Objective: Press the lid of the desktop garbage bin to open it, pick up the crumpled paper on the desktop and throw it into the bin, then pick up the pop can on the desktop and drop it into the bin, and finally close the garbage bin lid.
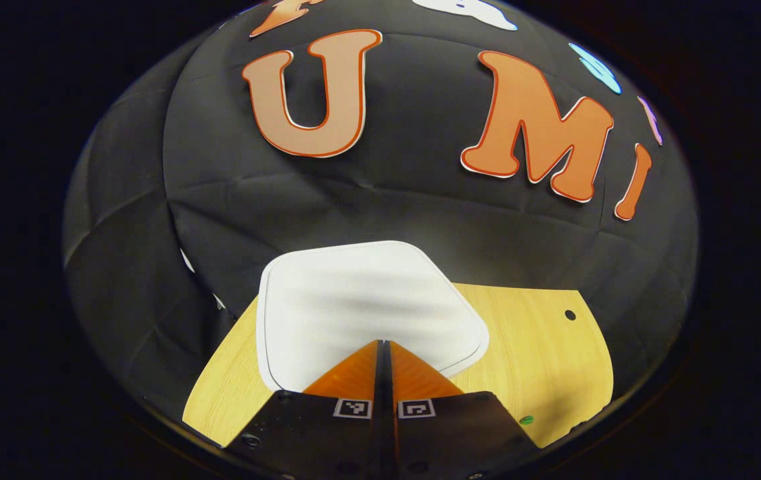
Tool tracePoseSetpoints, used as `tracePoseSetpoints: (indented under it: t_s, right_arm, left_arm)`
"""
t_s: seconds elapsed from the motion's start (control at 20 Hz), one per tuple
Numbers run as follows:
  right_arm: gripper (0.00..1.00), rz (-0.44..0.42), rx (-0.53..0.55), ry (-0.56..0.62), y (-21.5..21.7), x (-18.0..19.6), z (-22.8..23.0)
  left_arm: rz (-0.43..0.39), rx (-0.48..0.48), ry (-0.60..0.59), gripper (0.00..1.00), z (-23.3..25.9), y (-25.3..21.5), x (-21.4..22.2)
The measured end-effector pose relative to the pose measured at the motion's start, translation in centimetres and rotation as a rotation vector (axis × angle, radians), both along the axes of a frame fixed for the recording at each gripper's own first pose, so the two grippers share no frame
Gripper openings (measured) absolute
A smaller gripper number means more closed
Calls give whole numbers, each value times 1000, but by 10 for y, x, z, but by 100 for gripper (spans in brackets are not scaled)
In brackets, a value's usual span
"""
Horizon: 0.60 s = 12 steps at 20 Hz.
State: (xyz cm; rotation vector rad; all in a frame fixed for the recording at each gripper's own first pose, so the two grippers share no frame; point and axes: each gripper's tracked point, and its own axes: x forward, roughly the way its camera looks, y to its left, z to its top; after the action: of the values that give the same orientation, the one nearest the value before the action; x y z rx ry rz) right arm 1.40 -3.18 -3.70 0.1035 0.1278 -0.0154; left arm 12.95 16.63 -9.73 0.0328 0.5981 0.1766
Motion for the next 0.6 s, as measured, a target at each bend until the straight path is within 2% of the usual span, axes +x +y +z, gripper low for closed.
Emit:
tracePoseSetpoints:
  t_s: [0.15, 0.3, 0.45, 0.6]
  right_arm:
    - [94, 14, 17, 4, 5, -3, -4]
    - [94, 8, -10, 2, -1, -7, -4]
    - [94, -11, -25, -8, -10, -9, 2]
    - [94, -21, -22, -21, -12, -11, 9]
  left_arm:
    - [-11, 49, -16, 0, -1, 0, 0]
    - [-14, 51, -36, 0, 5, 0, 0]
    - [-7, 86, -66, 0, 35, -4, -5]
    - [-50, 92, -187, 0, 95, -34, -21]
